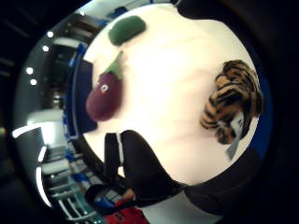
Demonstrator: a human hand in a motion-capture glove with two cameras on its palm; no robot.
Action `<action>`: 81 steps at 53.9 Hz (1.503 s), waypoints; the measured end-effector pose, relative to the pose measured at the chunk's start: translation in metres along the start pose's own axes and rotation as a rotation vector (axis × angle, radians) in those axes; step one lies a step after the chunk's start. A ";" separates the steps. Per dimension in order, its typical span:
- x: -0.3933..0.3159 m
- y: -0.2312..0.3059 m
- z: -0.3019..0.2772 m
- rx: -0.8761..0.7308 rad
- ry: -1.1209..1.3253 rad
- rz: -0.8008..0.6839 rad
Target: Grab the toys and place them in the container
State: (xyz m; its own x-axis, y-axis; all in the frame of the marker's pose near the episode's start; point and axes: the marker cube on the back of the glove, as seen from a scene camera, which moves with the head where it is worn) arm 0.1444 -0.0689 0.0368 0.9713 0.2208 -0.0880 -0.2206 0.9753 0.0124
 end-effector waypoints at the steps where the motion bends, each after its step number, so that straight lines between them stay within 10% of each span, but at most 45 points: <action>1: 0.004 -0.003 0.002 -0.005 0.005 0.005; 35: 0.027 -0.028 0.075 -0.326 0.019 0.082; 57: 0.020 -0.029 0.053 -0.148 0.170 0.068; 81: -0.040 -0.024 -0.096 0.081 0.130 -0.004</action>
State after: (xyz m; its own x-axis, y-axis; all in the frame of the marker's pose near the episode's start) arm 0.1023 -0.1021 -0.0554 0.9514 0.2194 -0.2162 -0.2040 0.9747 0.0915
